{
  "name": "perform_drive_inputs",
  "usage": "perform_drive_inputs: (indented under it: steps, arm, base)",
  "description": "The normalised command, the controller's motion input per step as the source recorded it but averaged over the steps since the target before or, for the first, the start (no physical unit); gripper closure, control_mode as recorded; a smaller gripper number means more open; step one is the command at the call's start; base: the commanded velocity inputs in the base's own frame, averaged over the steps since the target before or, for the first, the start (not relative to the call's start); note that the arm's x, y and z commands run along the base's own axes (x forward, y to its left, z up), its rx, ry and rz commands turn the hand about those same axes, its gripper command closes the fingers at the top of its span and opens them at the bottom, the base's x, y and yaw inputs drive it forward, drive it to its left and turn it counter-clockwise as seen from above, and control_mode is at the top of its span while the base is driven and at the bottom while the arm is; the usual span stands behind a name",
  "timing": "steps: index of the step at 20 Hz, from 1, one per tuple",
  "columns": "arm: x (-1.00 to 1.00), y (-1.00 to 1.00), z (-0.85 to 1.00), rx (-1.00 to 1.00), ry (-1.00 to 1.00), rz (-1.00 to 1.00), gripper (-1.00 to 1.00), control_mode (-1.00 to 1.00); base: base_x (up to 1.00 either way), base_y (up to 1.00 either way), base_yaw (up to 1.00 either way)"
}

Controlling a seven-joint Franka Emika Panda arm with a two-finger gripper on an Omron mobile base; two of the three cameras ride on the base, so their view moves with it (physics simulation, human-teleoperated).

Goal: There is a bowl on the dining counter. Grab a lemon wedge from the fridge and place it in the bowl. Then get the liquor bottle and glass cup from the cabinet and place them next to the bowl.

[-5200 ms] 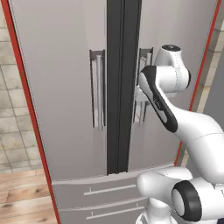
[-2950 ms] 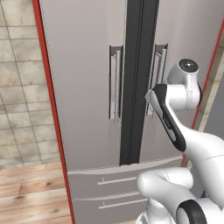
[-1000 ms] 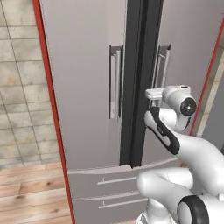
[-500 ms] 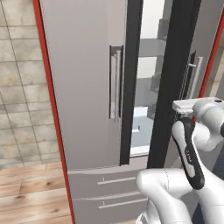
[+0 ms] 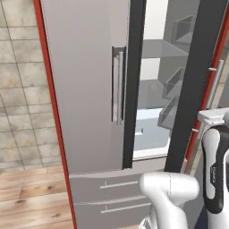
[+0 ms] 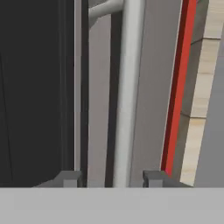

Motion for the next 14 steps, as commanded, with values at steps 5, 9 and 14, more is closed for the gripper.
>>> perform_drive_inputs:
  steps: [5,9,14]
  arm:
    - [-1.00,0.22,0.63,0.00,0.00,0.00,-1.00,-1.00]
    - [-1.00,0.30,0.67,-0.02,0.00,0.00,-1.00,-1.00]
    - [-0.66,0.68,0.47,-0.08,0.20,0.00,-1.00,-1.00]
  base:
    - [0.00,0.00,0.00]
    - [0.00,0.00,0.00]
    - [0.00,0.00,0.00]
